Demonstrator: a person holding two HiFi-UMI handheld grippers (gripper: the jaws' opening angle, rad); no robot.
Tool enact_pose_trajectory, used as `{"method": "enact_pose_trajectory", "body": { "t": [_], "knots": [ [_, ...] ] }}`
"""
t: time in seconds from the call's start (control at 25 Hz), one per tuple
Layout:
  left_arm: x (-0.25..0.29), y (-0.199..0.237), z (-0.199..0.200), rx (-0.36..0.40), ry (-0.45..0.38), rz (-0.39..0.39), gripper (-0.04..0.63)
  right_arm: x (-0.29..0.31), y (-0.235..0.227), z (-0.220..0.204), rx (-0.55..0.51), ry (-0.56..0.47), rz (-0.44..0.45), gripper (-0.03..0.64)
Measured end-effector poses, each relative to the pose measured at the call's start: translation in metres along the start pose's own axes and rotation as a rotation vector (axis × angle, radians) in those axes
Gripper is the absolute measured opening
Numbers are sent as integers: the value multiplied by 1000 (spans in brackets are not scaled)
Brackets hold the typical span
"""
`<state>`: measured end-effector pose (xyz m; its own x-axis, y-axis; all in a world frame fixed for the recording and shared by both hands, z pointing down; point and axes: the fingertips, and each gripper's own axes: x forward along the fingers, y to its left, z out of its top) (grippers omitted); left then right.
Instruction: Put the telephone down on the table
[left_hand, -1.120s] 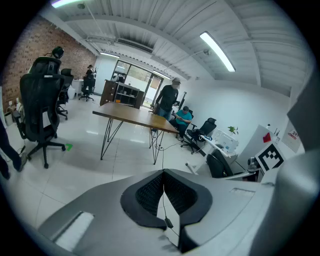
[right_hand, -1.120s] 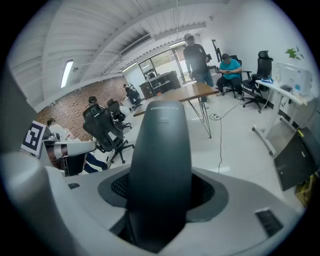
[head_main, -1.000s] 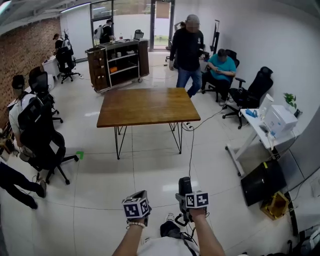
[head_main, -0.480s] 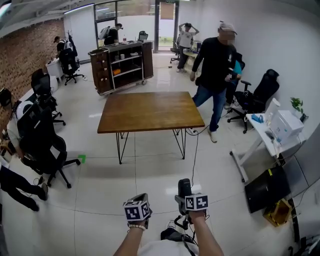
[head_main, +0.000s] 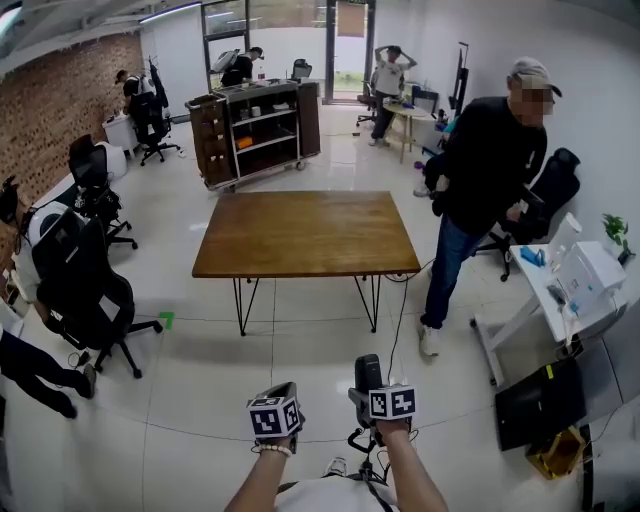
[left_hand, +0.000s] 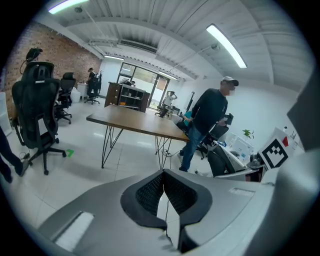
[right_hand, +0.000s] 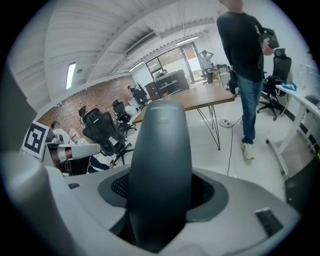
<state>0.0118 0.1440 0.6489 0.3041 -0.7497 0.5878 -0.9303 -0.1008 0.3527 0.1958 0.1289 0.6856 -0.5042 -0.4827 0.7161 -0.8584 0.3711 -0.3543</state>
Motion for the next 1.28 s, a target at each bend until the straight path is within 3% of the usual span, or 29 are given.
{"method": "enact_pose_trajectory", "body": {
  "t": [0.56,1.28],
  "knots": [
    [89,27,62,-62,2,61,-14,73,-43,82,-46,71,29,288],
    [235,123,209,-32,72,-11,-14,210,-63,258,33,52,-40,288]
  ]
}}
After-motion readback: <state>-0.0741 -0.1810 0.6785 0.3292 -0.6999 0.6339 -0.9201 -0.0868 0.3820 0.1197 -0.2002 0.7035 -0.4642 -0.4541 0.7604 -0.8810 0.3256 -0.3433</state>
